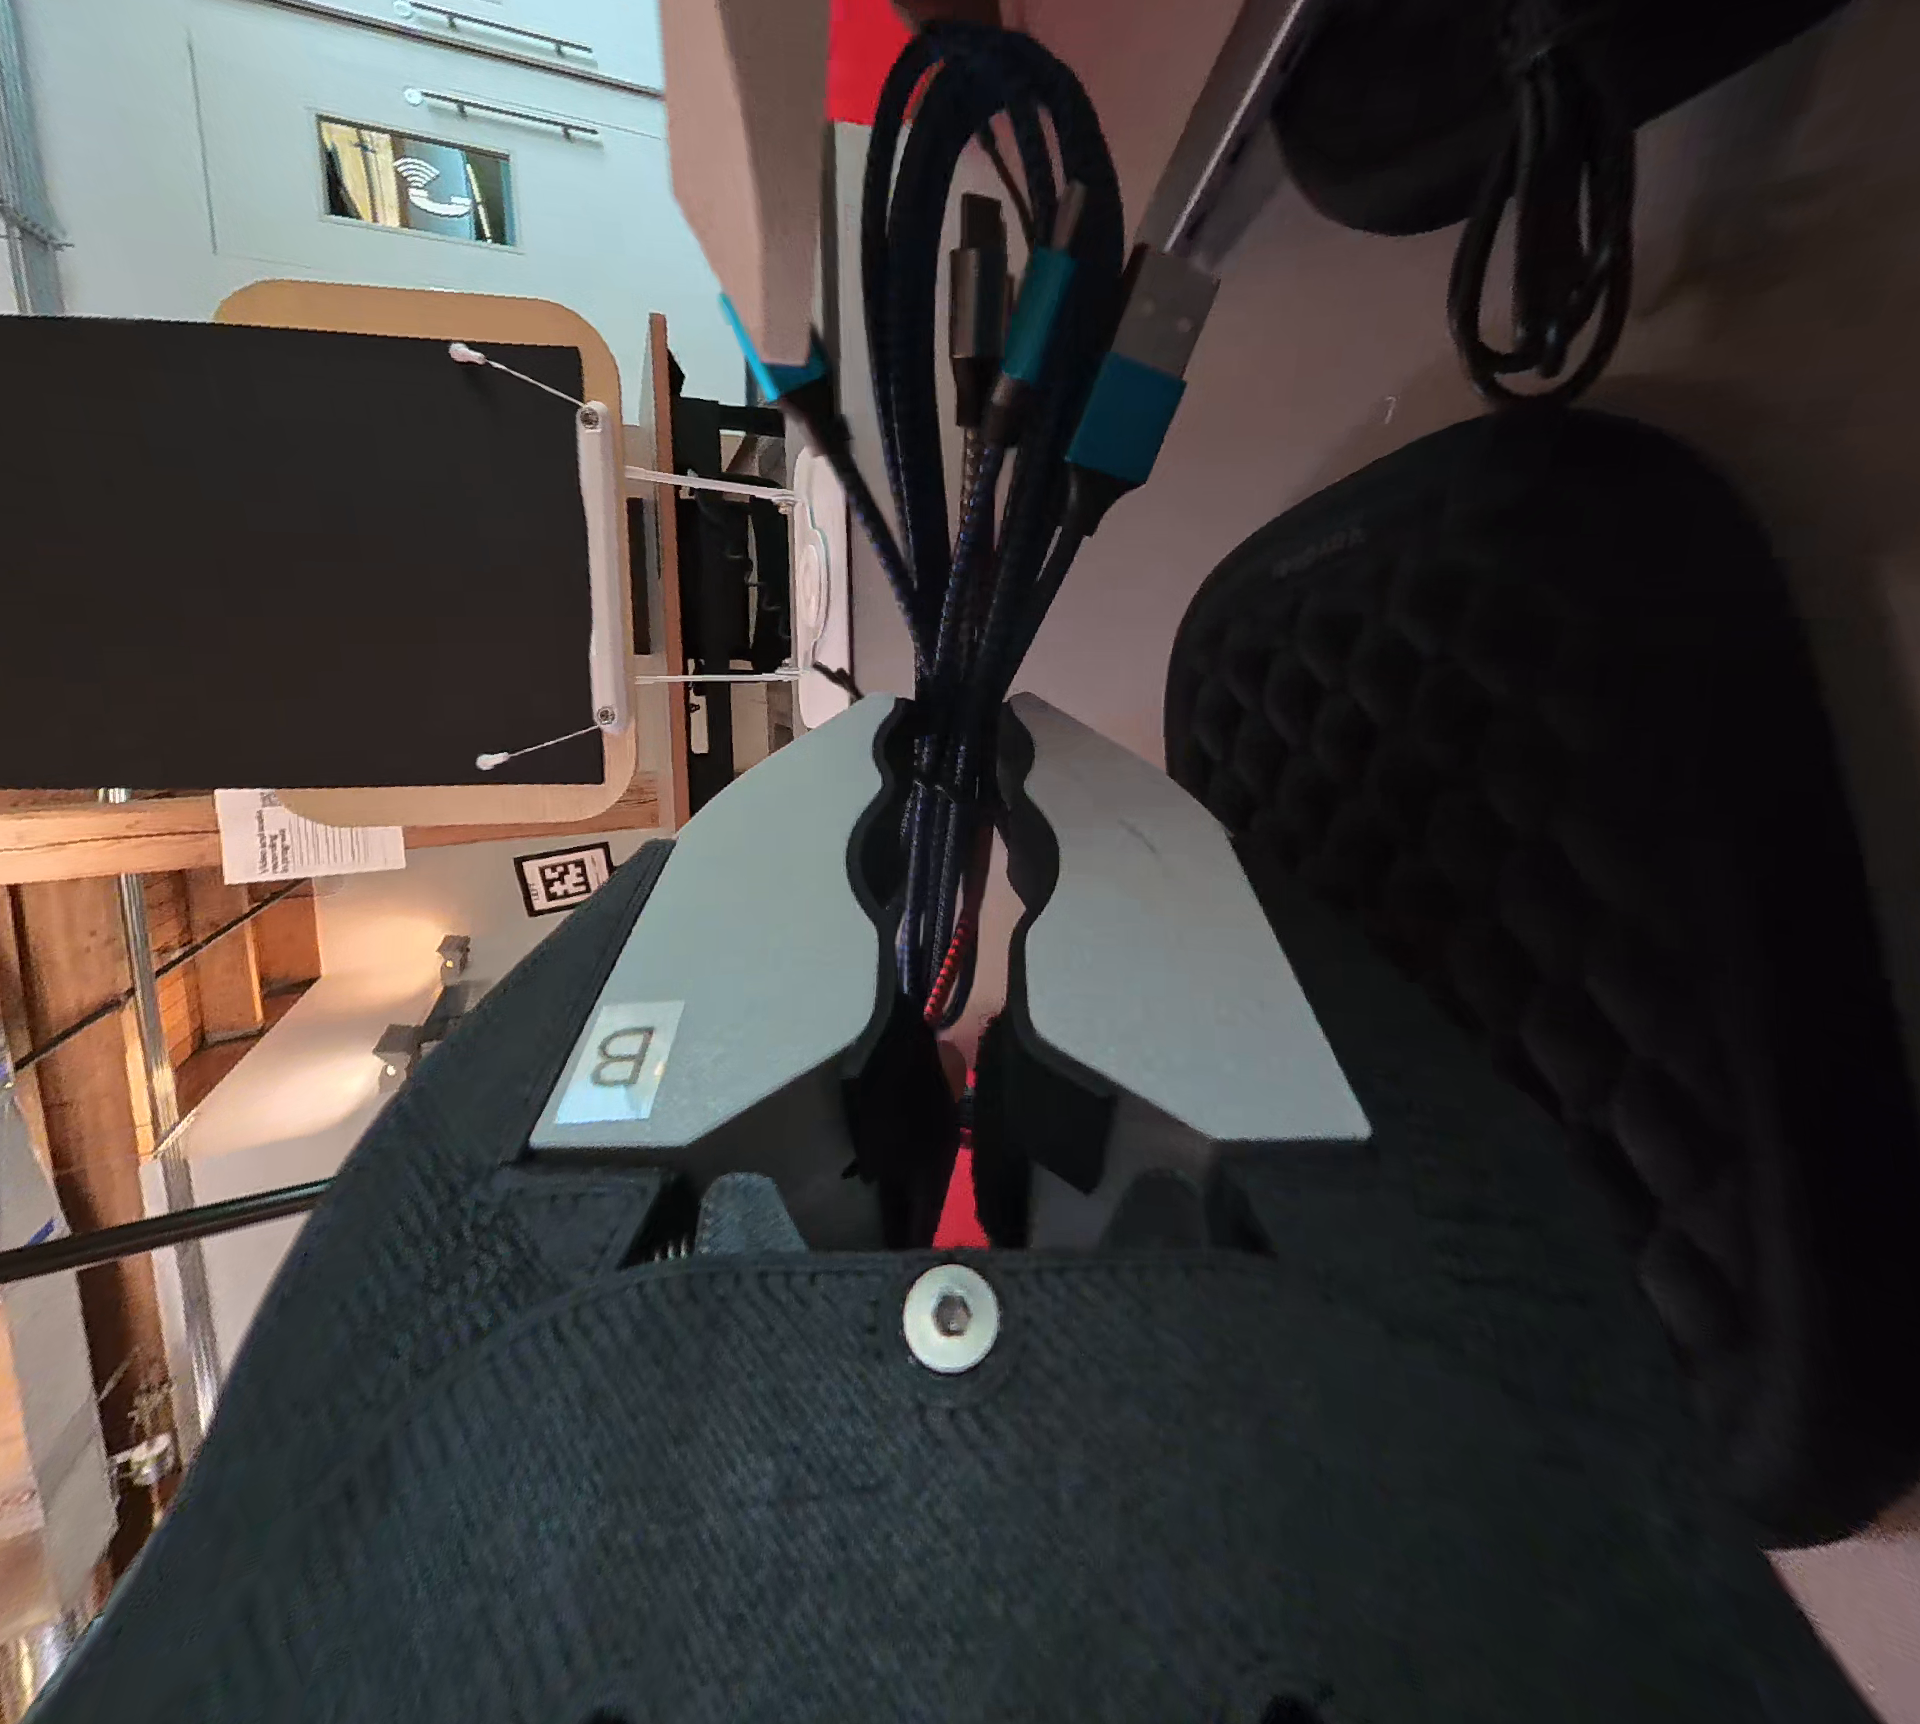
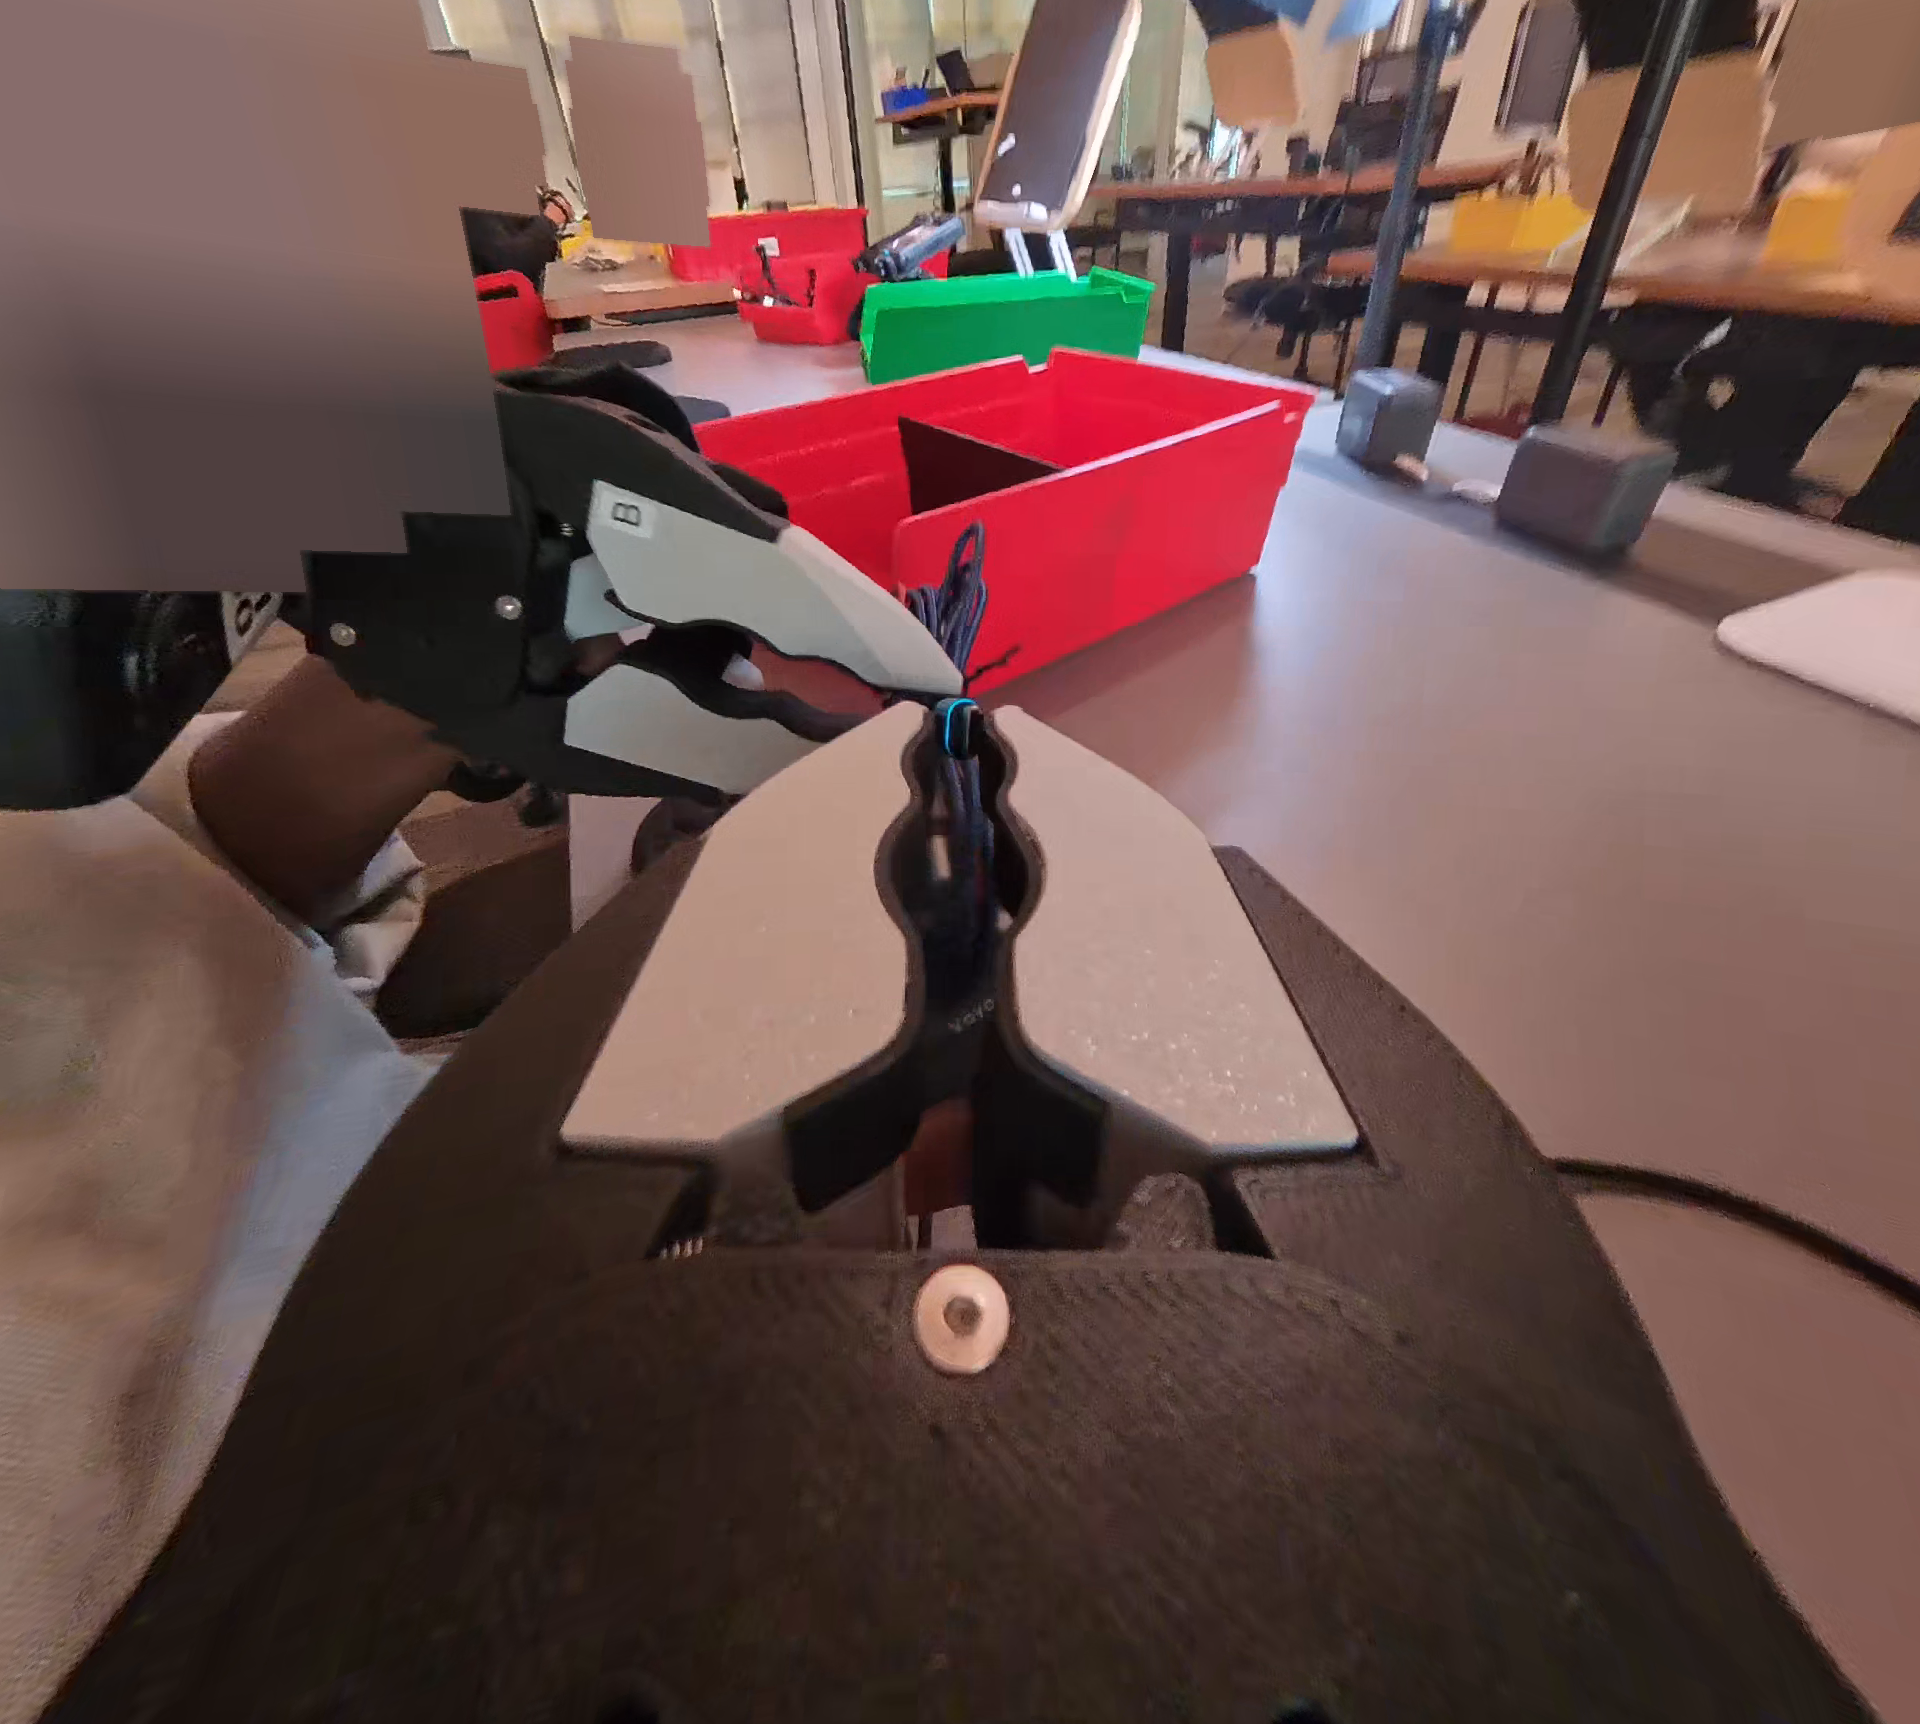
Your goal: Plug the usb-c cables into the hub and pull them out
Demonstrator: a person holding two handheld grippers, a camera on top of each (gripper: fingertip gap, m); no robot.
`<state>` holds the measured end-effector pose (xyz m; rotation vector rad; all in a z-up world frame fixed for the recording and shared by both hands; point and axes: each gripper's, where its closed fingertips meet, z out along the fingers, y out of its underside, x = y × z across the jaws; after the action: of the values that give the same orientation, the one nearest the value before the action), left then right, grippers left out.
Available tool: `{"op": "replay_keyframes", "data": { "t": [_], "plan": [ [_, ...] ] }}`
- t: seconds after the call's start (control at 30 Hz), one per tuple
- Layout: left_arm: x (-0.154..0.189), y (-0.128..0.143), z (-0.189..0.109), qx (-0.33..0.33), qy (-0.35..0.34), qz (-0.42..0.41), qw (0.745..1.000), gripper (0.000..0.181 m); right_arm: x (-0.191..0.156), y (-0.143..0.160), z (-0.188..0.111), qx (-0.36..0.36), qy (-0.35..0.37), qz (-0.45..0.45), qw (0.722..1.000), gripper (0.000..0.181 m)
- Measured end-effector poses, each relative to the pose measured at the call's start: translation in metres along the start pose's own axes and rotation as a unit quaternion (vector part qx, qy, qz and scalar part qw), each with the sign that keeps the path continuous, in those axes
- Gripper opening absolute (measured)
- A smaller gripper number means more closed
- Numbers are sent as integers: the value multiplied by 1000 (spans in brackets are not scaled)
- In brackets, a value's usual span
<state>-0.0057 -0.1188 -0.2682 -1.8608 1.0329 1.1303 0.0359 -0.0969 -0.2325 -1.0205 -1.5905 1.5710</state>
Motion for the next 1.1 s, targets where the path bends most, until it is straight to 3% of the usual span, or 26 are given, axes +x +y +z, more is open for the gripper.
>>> {"op": "replay_keyframes", "data": {
  "t": [0.03,0.1,0.17,0.23,0.3,0.33,0.4,0.47,0.53,0.8,0.9,1.1],
  "plan": [
    [3,0,1,5,12,-7,1000,13,-3,-1,1,3,-1,-15,1000,6],
    [26,-3,3,36,112,-66,991,18,-7,6,5,-14,-9,-22,1000,5],
    [40,-14,-1,96,197,-162,962,30,-6,13,8,-26,-14,5,1000,5],
    [23,-30,-9,192,176,-238,936,38,3,15,9,-20,-3,64,998,5],
    [-4,-45,-23,290,124,-299,901,36,10,15,9,-9,-3,128,992,4],
    [-16,-46,-25,307,91,-327,889,30,13,14,9,-4,-2,157,988,4],
    [-27,-38,-16,279,35,-346,895,24,15,14,10,9,-9,215,976,4],
    [-21,-33,-3,235,8,-302,924,22,14,12,12,27,-27,279,960,5],
    [-16,-37,4,222,-8,-269,937,22,10,12,14,39,-53,342,938,5],
    [-22,-39,8,246,-47,-307,918,16,2,3,16,87,-121,473,868,5],
    [-25,-39,3,269,-41,-339,900,12,3,-2,13,108,-138,499,848,5],
    [-24,-39,2,282,-14,-375,883,9,3,-1,15,114,-141,510,841,5]
  ]
}}
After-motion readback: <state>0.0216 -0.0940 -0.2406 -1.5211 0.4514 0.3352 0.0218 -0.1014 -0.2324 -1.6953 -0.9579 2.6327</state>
